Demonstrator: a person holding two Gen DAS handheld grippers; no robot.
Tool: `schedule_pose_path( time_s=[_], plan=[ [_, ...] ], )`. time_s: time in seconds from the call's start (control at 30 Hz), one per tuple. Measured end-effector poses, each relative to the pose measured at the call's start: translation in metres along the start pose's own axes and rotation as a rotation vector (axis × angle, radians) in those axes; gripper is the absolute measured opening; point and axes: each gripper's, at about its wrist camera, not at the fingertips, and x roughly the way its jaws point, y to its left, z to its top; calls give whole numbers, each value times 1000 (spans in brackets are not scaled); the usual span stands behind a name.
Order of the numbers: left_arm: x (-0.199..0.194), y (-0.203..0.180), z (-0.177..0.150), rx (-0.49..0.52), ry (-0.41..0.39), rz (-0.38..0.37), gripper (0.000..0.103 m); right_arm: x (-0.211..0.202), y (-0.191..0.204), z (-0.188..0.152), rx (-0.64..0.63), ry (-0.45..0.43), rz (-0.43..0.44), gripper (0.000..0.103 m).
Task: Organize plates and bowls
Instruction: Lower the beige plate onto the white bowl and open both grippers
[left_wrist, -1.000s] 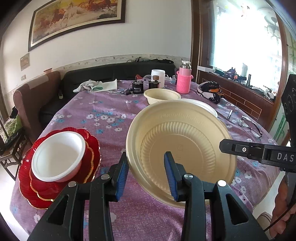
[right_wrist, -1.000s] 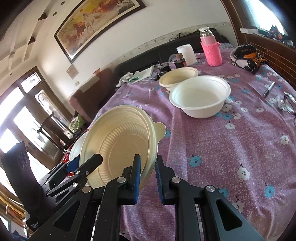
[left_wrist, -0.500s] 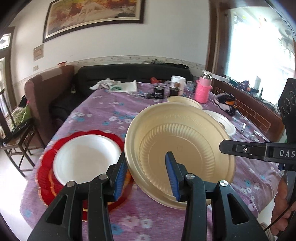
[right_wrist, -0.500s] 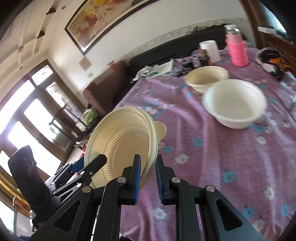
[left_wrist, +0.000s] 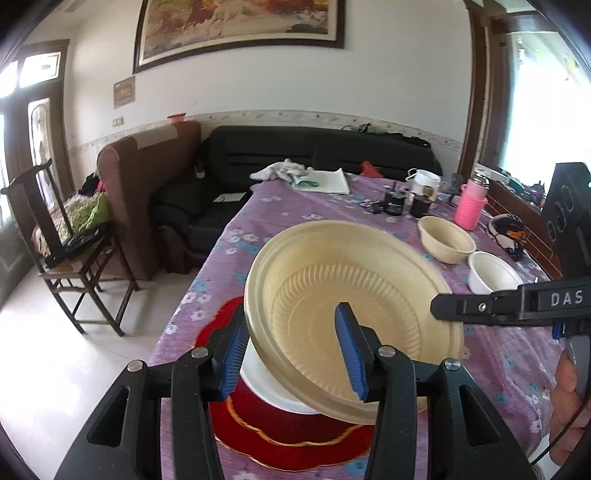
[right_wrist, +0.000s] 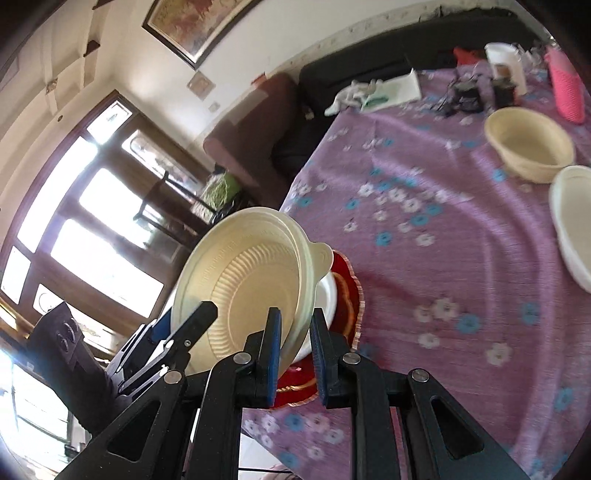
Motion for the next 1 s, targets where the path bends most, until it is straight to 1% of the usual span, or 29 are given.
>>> schedule_pose_path(
  time_s=[0.07,0.13,0.27,0.6,0.73,1.0],
  plan=[
    [6,11,-1,-14,15,8,45,15,-1,3,27,39,13,18],
    [12,18,-3,-31,36,2,45,26,-1,5,40,58,16,18],
    [24,24,-9,-45,70,-3,45,39,-3,5,47,74,2,18],
    [45,28,-18,-70,112,2,45,56,-11,5,48,91,-30,19],
    [51,30,-22,-76,127,4,45,59,-13,4,47,95,-30,19],
    [51,32,-23,-82,128,4,45,65,-14,2,50,111,-30,20]
  ],
)
